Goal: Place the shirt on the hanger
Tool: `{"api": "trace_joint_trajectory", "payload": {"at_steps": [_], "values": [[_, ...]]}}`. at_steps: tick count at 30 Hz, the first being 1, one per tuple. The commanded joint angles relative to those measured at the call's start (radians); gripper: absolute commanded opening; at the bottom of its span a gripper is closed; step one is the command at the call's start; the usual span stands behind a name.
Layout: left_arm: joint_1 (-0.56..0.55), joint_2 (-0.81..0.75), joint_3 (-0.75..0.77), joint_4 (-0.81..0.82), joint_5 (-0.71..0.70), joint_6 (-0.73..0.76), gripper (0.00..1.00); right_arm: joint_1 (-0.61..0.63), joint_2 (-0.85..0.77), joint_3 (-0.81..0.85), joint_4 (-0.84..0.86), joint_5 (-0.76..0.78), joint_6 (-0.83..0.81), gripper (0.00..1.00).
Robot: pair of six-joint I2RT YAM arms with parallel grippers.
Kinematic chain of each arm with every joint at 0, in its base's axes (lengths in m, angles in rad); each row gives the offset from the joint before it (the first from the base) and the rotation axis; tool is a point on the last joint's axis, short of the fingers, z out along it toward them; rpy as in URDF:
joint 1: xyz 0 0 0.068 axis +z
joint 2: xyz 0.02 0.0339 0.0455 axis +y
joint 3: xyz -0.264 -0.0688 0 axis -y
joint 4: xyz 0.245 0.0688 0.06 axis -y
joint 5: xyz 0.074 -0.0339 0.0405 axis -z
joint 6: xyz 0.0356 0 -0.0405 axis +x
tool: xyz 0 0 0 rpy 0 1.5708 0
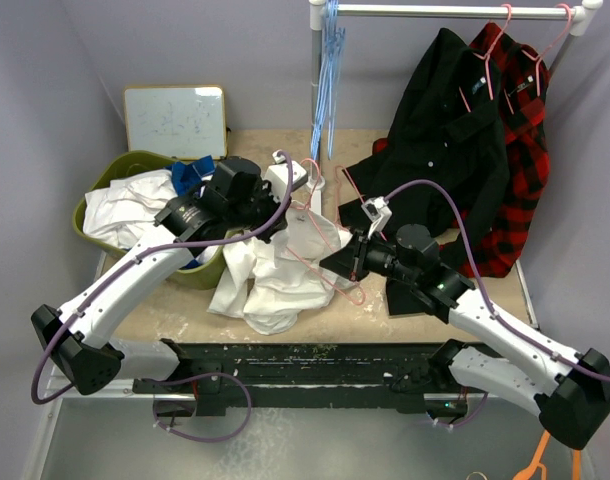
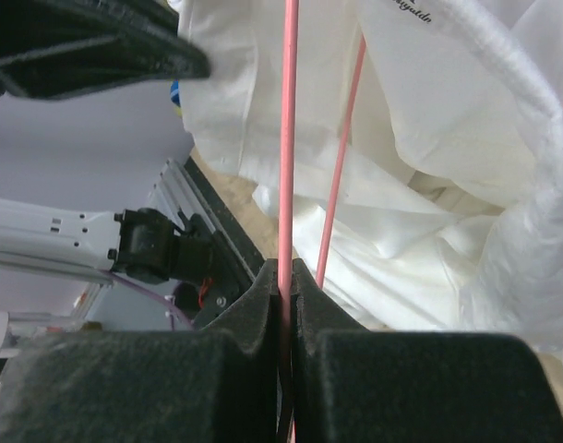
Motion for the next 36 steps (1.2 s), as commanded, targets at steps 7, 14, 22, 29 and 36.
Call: {"api": "trace_joint_trajectory", "payload": {"at_steps": [7,14,22,29,36], "values": [[0.014,-0.021,0.046,-0.008,0.191,0.028,0.01,0.020,0.086,-0.029,0.362,0.108,0.041,0.00],[0.343,-0.045,-0.052,0.042,0.541,0.269,0.99,0.020,0.039,-0.210,0.539,0.129,0.065,0.00],[0.503,-0.009,0.033,-0.049,0.759,0.805,0.99,0.021,0.096,-0.281,0.663,0.092,0.024,0.00],[0.508,0.309,0.279,-0.560,0.984,1.306,0.99,0.020,0.143,-0.278,0.691,0.069,0.008,0.00],[0.470,0.593,0.589,-0.792,0.990,1.352,0.99,0.024,0.151,-0.282,0.694,0.036,0.004,0.00]]}}
